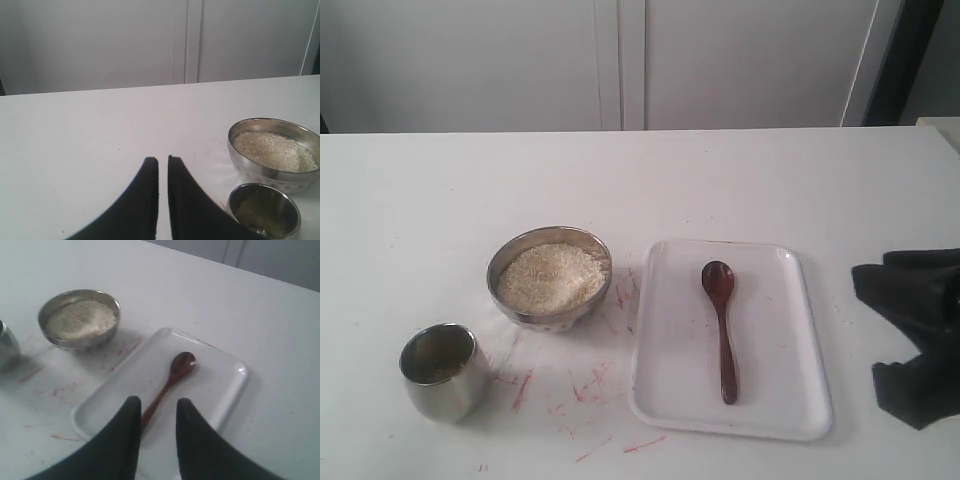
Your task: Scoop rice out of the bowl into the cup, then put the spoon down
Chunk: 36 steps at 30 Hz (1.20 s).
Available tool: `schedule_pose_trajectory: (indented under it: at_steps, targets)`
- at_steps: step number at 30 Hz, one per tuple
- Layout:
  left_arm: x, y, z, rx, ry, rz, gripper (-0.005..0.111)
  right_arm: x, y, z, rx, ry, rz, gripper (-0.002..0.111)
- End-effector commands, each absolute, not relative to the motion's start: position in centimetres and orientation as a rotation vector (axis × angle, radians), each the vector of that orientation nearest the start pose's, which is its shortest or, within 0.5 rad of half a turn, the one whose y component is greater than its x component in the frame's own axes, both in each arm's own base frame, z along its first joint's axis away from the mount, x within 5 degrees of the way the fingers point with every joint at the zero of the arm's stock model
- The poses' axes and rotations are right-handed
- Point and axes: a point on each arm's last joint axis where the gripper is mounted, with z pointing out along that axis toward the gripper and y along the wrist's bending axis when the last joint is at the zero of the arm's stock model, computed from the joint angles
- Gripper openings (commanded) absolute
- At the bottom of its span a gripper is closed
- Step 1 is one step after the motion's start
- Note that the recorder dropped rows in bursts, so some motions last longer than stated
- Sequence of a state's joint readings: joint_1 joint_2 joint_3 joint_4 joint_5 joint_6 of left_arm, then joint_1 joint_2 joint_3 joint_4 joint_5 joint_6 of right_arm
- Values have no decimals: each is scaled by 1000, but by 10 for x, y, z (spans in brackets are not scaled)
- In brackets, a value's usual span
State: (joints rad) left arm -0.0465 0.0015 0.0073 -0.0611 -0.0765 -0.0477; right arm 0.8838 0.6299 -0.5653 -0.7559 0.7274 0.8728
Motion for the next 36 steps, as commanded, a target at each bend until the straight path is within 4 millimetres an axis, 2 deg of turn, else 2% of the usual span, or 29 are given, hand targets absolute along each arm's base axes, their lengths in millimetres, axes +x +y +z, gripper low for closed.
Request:
schedule_pose_trajectory:
  at_steps: [1, 4, 9, 13, 16, 21, 29, 32, 36]
  targets:
    - [55, -2, 221, -49, 1403, -135, 14, 98, 47, 300, -439, 2077, 48, 25]
    - [55, -2, 221, -49, 1403, -135, 14, 96, 38, 295, -487, 2135, -89, 25]
    - [55, -2, 221, -49, 1403, -135, 14, 95, 26, 293, -456, 2188, -257, 25]
    - [55, -2, 221, -49, 1403, -135, 14, 101, 22, 302, -462, 2072, -345, 25]
    - [55, -2, 221, -49, 1403, -135, 14, 106, 19, 312, -401, 1960, -389, 25]
    - [55, -2, 221, -49, 1403, -135, 14, 103, 15, 324, -310, 1839, -259, 25]
    - [55, -2, 221, -49, 1403, -135, 14, 90, 17, 352, -302, 1529, -21, 25]
    - [55, -2, 221, -49, 1403, -135, 14, 86, 17, 355, -225, 1489, 81, 25]
    - [55, -2, 221, -49, 1403, -135, 14, 80, 15, 355, -169, 1412, 130, 25]
